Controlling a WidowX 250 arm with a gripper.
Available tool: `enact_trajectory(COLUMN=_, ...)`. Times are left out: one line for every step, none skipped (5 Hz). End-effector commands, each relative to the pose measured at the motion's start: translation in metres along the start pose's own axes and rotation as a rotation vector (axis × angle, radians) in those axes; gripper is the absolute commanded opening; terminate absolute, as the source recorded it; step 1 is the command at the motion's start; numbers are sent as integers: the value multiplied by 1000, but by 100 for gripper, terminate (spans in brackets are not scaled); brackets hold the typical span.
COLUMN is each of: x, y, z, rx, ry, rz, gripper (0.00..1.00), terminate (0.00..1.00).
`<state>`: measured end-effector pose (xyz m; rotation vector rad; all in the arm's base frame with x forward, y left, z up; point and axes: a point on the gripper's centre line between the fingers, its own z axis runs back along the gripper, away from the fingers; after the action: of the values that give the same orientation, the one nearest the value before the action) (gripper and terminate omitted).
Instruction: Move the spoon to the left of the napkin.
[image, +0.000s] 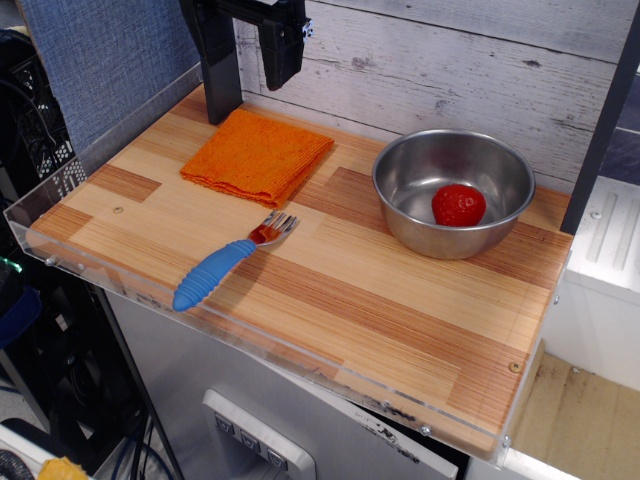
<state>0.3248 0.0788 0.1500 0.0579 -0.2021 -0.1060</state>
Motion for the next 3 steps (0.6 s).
enact_trajectory(x=0, y=0, z=0, rx=0, ry=0, rz=0, gripper=100, terminate=0)
enact_trajectory(x=-19, y=-7, z=-10, rx=0, ry=6, rz=-26, gripper=100, terminate=0)
enact_trajectory(x=-41, y=-10, z=-23, rx=10, ry=28, rz=-38, gripper=100, terminate=0)
